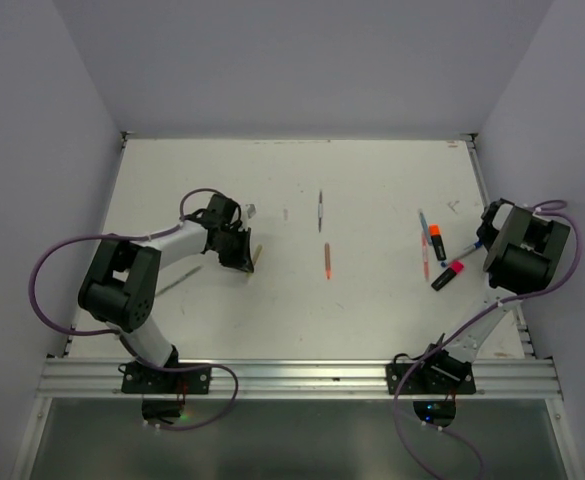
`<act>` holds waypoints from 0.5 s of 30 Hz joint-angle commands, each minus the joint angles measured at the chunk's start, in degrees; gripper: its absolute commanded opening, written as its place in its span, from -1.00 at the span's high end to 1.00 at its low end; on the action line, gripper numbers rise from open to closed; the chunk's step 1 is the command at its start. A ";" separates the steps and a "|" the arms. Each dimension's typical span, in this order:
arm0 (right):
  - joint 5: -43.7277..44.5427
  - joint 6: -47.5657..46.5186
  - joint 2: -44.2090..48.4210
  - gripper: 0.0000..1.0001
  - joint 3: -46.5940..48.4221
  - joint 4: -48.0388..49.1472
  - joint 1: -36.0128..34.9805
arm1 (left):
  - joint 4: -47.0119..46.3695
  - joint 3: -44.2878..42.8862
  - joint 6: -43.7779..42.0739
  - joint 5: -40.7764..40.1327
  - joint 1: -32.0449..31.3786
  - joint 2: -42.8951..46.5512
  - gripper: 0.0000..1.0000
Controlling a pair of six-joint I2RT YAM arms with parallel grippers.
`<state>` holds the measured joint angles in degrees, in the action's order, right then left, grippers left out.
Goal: Open the pen caps
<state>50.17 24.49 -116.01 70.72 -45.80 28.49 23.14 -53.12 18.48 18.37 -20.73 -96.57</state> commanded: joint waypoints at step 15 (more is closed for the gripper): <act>-2.80 1.17 6.30 1.00 -3.04 -3.95 -7.57 | -1.60 2.14 0.33 0.53 0.43 3.50 1.00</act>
<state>47.57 24.25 -113.58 68.79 -48.25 21.41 22.72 -52.03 18.48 18.41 -20.67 -95.53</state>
